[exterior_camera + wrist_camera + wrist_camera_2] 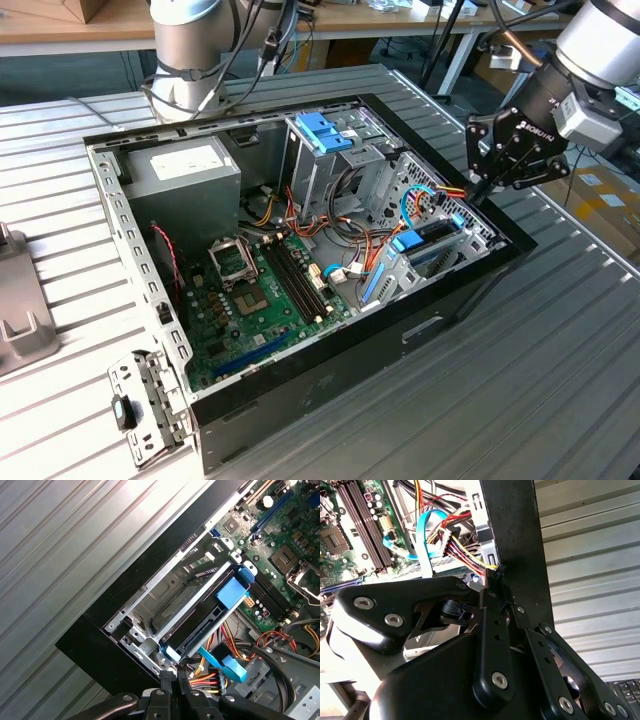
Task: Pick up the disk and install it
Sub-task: 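Insert the first disk wire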
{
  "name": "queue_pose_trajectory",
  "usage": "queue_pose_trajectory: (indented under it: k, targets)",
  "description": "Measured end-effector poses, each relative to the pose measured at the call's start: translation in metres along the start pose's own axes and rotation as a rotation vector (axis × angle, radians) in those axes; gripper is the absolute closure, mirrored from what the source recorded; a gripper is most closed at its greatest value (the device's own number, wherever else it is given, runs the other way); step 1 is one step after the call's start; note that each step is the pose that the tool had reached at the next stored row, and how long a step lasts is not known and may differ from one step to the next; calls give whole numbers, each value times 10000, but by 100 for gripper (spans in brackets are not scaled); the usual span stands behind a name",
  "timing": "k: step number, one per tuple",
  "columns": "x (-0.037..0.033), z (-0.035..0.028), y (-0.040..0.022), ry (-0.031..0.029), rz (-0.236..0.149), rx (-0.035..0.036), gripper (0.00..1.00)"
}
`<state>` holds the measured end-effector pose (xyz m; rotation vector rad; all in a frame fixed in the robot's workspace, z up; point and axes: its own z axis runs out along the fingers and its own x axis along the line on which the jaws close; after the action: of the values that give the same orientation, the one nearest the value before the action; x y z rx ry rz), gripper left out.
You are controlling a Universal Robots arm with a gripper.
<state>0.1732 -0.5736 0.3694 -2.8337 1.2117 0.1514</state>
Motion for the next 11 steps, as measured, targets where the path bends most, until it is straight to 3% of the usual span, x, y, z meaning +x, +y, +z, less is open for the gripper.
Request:
queue_pose_trajectory:
  k: [11]
  targets:
    - [-34, 4, 36, 0, 0, 0, 83]
